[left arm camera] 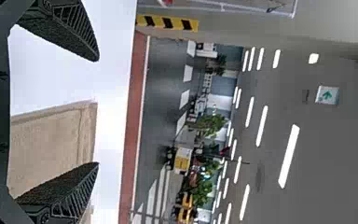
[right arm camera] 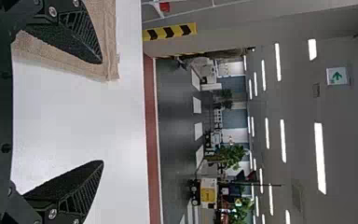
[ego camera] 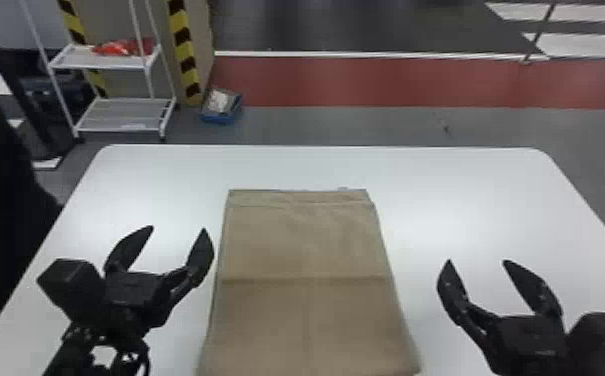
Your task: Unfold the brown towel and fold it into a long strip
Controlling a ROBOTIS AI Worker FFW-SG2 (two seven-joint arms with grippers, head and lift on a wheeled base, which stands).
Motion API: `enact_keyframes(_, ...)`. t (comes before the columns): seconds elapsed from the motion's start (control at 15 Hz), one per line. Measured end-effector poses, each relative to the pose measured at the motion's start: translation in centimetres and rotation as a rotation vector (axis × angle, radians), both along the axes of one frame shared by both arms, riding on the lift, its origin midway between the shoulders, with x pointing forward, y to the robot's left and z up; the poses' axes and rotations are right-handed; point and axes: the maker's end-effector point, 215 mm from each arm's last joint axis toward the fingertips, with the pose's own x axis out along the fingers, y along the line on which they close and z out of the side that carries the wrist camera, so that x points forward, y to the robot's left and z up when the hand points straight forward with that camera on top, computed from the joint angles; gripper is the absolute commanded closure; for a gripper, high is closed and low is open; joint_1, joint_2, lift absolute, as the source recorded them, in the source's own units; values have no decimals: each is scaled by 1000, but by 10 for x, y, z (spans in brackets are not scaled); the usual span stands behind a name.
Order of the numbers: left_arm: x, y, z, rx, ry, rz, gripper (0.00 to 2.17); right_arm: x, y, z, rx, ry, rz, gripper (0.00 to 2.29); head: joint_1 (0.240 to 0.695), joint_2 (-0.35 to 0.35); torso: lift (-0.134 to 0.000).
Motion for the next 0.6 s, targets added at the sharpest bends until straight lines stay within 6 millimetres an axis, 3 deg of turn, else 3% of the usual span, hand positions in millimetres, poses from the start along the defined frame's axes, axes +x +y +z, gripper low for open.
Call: enact_keyframes(0.6, 84, -78, 6, 24, 127, -203, 194, 6, 1, -7, 0, 8, 4, 127, 695, -127, -96)
